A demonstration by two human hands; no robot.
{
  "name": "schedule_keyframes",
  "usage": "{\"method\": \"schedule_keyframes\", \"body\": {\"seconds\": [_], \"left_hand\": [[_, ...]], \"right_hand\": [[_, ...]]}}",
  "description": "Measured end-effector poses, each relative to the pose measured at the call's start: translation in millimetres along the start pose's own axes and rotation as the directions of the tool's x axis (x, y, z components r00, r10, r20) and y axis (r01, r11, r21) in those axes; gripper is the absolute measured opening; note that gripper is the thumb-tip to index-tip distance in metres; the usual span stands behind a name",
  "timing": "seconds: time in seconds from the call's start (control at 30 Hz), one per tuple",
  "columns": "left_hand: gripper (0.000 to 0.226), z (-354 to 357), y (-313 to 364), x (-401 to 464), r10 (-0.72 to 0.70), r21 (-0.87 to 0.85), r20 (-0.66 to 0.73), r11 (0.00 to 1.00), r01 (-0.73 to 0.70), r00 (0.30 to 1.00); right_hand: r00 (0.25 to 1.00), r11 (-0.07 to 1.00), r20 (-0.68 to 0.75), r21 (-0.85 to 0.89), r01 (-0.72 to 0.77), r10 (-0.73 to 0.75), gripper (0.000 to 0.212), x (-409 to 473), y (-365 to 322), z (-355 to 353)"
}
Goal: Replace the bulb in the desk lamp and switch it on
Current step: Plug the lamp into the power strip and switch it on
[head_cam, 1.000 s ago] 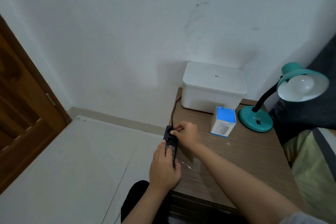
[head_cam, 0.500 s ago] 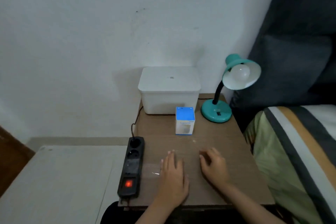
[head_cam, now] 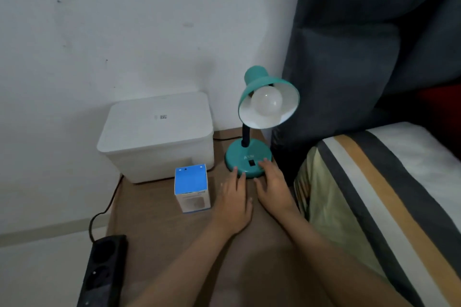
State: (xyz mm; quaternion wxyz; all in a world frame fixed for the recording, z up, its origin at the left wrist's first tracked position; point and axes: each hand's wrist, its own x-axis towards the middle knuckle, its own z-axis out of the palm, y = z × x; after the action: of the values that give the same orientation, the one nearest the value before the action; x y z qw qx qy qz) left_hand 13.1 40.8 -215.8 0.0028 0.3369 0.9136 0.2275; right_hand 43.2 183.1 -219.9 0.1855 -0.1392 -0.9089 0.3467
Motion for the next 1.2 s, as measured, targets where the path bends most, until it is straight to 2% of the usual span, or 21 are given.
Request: {"method": "schedule_keyframes", "body": {"seconds": [0.13,0.4,0.6,0.83,1.2], "left_hand": [[0.069,12,-14,20,-0.041,0.044,0.020,0.998,0.040,0.999],[0.071,23,-21,22,-0.064,0.041,0.007,0.997,0.064,0.998],[0.071,21,-18,22,-0.069,0.020,0.011,0.997,0.069,0.998],[0.075,21,-18,25,-0.117,0.082,0.035,0.990,0.113,0.993],[0.073,20,-18,25,-0.120,0.107,0.017,0.987,0.118,0.993]], "right_hand": [[0.998,0.996,0.065,-0.080,0.024,-0.019,0.052,14,8,8],[0.994,0.986,0.027,-0.133,0.105,-0.102,0.047,16,18,16],[0.997,0.991,0.007,-0.110,0.081,-0.081,0.043,16,17,18],[0.998,0.992,-0.021,-0.108,0.062,-0.065,0.039,16,16,19],[0.999,0.988,-0.024,-0.151,0.044,-0.048,0.044,16,10,19]]}}
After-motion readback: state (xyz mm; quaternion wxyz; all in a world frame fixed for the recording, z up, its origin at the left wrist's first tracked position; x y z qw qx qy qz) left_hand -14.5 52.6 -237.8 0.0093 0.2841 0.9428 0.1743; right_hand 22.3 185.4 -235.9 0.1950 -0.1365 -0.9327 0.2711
